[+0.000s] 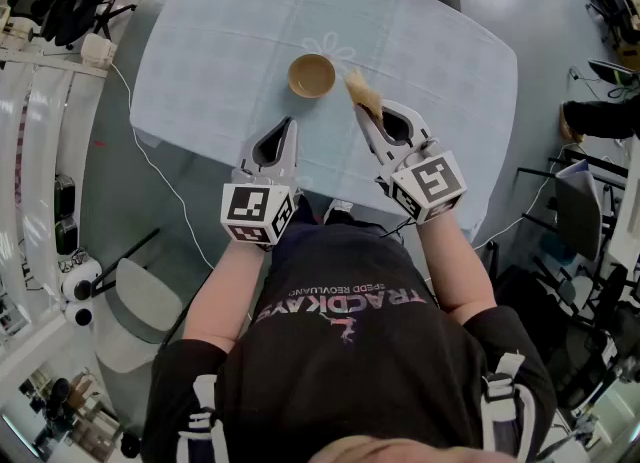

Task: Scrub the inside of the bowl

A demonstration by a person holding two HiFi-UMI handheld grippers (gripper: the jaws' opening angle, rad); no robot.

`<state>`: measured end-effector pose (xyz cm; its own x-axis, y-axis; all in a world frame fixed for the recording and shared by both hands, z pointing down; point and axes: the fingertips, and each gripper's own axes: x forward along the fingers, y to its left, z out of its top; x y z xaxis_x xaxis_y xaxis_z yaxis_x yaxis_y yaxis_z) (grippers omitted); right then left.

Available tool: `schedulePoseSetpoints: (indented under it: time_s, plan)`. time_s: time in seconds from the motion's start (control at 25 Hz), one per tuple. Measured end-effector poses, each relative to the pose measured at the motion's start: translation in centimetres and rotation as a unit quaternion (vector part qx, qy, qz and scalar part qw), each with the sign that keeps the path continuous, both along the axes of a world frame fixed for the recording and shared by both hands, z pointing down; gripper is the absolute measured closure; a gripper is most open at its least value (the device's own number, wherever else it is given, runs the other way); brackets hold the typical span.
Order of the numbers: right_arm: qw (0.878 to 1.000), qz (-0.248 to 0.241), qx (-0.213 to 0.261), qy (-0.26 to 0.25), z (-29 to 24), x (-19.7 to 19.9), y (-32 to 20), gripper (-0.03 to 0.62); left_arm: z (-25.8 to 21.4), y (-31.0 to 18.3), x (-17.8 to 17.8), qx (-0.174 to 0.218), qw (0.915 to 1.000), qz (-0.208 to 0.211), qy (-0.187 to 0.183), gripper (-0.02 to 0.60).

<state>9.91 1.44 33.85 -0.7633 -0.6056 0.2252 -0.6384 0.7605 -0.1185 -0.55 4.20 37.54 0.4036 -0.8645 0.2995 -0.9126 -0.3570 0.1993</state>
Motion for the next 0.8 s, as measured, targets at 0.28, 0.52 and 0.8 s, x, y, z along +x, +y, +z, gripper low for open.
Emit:
schedulePoseSetpoints:
  time_s: [0.28, 0.52, 0.8]
  plan:
    - [1.0, -0.003, 0.0, 0.002, 0.1, -0.4, -0.2, 0.562, 0.1, -0.3, -0.4, -0.002, 1.0, -0.002, 0.002, 0.563]
    - [1.0, -0.006, -0.003, -0.002, 0.4, -0.6, -0.1, 0.562, 0.5, -0.2, -0.6, -0.006, 1.0, -0.006, 0.004, 0.565]
    - [1.0, -0.012, -0.006, 0.004, 0.9, -1.1, -0.4, 0.562, 2.4, -1.0, -1.4, -0.034, 0.9992, -0.017, 0.012, 0.563]
